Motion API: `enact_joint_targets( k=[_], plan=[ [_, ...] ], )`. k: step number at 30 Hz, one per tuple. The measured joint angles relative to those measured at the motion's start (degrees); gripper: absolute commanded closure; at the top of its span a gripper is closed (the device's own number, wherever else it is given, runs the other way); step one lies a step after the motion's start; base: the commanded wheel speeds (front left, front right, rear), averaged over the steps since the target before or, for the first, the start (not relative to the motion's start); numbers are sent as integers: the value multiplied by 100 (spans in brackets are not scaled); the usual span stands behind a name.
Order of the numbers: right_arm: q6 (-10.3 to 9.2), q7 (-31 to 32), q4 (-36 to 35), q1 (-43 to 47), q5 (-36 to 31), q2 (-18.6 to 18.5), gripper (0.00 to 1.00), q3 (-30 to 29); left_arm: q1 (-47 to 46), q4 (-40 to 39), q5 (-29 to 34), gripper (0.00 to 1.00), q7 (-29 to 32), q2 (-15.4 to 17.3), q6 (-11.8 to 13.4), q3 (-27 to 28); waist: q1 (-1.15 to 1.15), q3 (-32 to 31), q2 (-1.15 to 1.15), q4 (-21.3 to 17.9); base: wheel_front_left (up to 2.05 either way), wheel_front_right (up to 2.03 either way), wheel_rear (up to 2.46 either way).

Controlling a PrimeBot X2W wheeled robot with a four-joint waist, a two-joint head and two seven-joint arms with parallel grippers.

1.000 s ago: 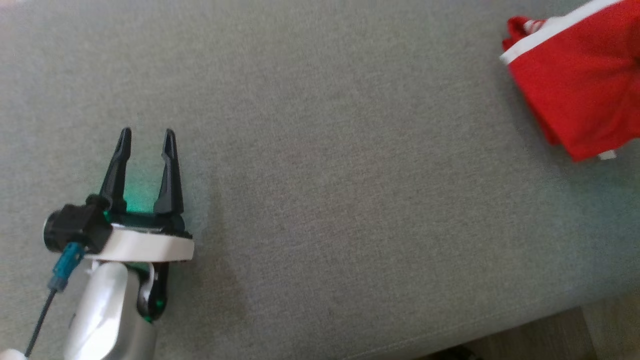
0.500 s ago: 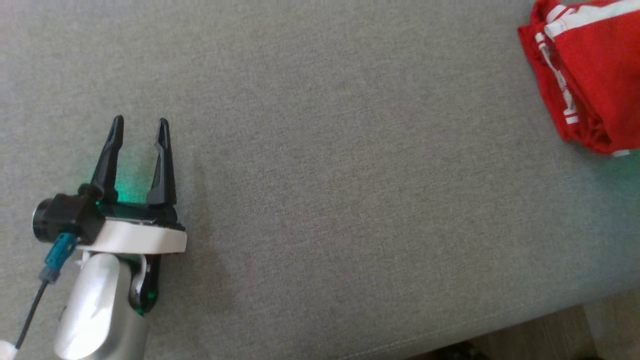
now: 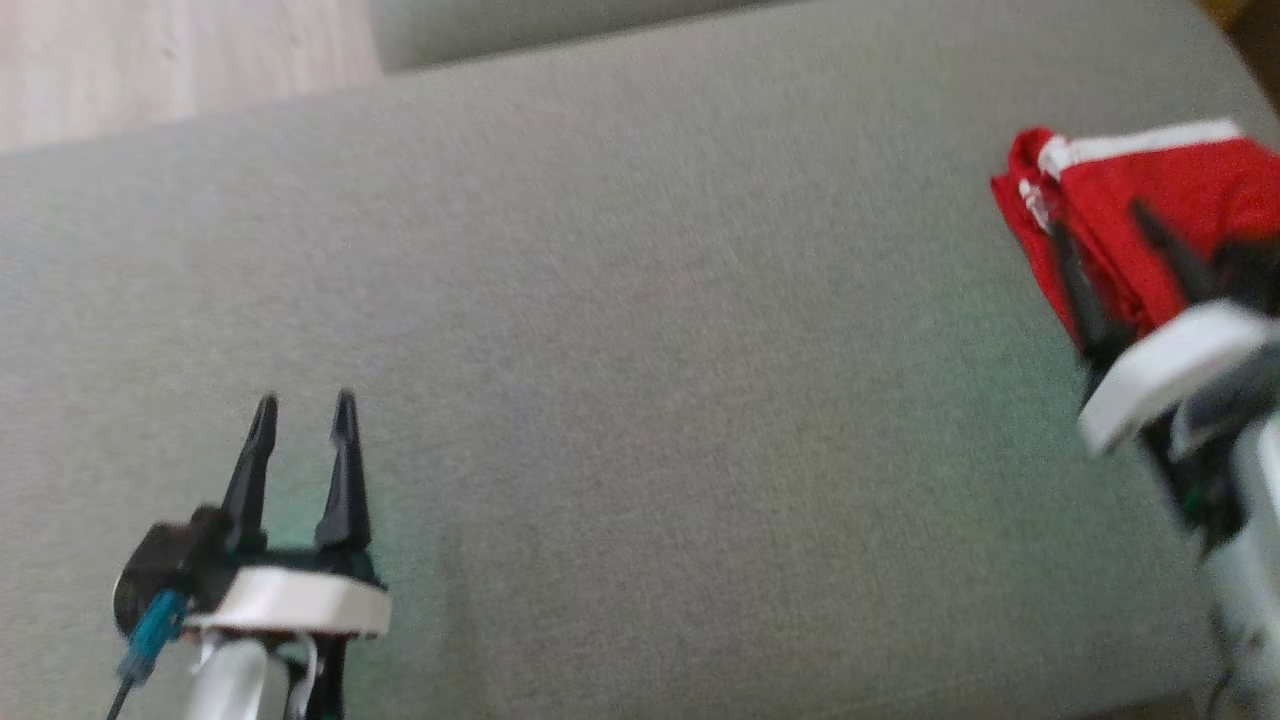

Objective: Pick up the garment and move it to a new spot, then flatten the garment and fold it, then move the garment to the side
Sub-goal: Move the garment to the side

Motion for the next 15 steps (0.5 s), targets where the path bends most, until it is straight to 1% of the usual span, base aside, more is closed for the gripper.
enact_joint_targets(
  k=[3, 4, 6, 7, 11, 15],
  plan=[
    [0, -408, -417, 670, -180, 391, 0, -180, 233, -8, -9, 0, -9, -14, 22, 138, 0, -292, 0, 111, 0, 0, 0],
    [0, -661, -599, 1028, -341, 655, 0, -309, 376, -26, -10, 0, -14, -27, 49, 233, 0, -458, 0, 192, 0, 0, 0],
    [0, -794, -668, 1317, -482, 872, 0, -417, 538, -47, -9, 0, -15, -60, 62, 310, 0, -606, 0, 277, 0, 0, 0],
    [0, -794, -668, 1317, -482, 872, 0, -417, 538, -47, -9, 0, -15, -60, 62, 310, 0, -606, 0, 277, 0, 0, 0],
    [0, -902, -700, 1778, -577, 1207, 0, -504, 855, -43, -9, 0, -14, -127, 62, 457, 0, -858, 0, 422, 0, 0, 0],
    [0, -906, -739, 2020, -677, 1388, 0, -603, 1040, -42, -9, 0, -14, -137, 62, 531, 1, -995, 0, 509, 0, 0, 0]
  ],
)
